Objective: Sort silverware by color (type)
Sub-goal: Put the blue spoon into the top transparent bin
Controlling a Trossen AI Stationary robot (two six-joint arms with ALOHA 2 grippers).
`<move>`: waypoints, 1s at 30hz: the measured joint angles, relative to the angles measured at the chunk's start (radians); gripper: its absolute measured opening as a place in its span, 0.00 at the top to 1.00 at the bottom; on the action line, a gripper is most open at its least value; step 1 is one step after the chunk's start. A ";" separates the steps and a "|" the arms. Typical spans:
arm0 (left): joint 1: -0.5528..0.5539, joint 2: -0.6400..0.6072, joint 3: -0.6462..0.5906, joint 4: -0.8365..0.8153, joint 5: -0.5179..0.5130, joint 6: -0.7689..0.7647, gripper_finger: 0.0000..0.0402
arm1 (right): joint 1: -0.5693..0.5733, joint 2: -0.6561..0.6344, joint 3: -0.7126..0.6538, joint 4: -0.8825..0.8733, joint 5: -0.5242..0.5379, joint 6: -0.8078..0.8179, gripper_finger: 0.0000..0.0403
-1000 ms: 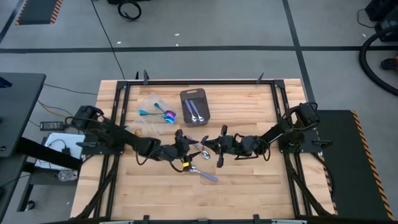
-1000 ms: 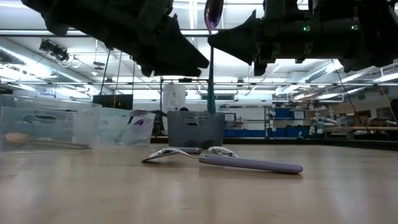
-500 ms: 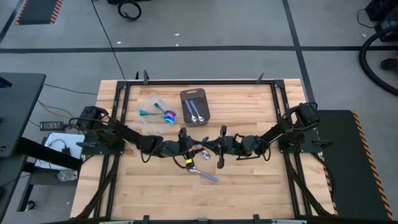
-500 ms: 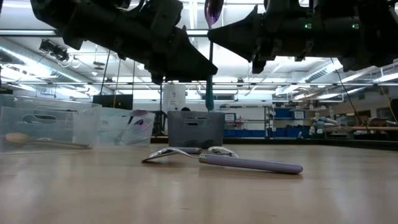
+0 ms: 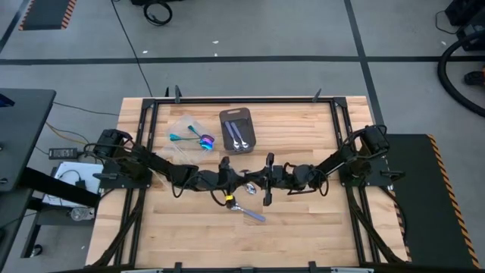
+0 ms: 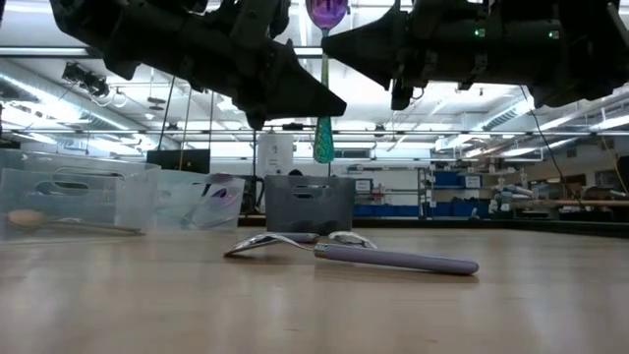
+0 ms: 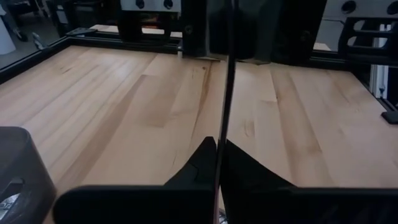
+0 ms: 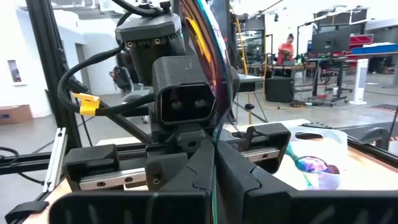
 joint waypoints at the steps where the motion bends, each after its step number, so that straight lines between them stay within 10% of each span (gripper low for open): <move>1: 0.000 0.000 0.000 0.000 0.000 0.000 0.97 | 0.000 0.000 0.000 -0.002 0.004 -0.001 0.95; 15: -0.010 -0.027 -0.002 -0.087 -0.029 0.006 0.98 | 0.042 -0.001 -0.001 -0.065 0.064 -0.031 0.68; 30: -0.073 -0.278 -0.001 -0.546 -0.158 0.010 0.98 | 0.030 -0.034 -0.066 -0.142 0.088 0.047 0.39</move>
